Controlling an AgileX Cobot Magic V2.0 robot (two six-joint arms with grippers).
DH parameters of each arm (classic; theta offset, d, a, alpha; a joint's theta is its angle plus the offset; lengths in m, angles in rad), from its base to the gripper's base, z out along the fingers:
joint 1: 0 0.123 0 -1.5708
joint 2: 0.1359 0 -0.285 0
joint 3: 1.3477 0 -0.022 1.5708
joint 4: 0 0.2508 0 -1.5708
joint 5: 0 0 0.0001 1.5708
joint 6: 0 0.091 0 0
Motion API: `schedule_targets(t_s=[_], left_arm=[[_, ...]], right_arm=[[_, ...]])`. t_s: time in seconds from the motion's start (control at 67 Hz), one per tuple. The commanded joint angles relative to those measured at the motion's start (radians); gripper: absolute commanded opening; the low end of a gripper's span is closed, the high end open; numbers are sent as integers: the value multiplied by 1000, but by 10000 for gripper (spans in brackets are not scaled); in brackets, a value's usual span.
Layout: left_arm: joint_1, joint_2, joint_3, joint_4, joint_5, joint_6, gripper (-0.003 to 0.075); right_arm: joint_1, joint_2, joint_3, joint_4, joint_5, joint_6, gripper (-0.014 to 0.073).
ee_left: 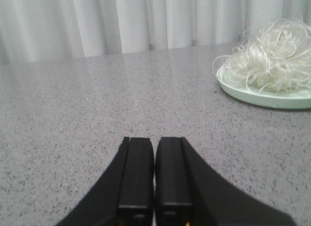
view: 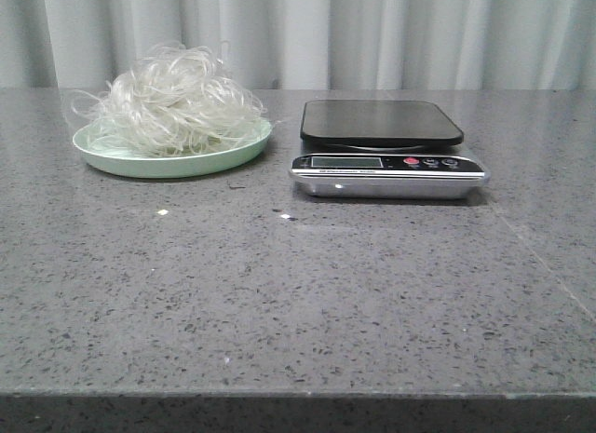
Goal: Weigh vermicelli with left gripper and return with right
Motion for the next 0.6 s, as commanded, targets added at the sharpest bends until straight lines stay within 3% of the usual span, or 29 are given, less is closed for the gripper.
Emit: schedule_targets(t_s=[0.0,0.254,0.418,0.582], left_arm=[[2,-18,7,-9,-142,-3,136],[2,-18,-21,-80,-465,-3,136],[2,22,-192,-86,-367,-3,136],[2,183,-498,-86,-194,-3,136]], right_arm=[[-7,-18,-7,-1,-75,-3,150],[-7,-18,-7,-1,-112,-3,150],[-7,-18,-7,-1,-139,-3,150],[-7,-18,-7,-1,-153,-3,150]])
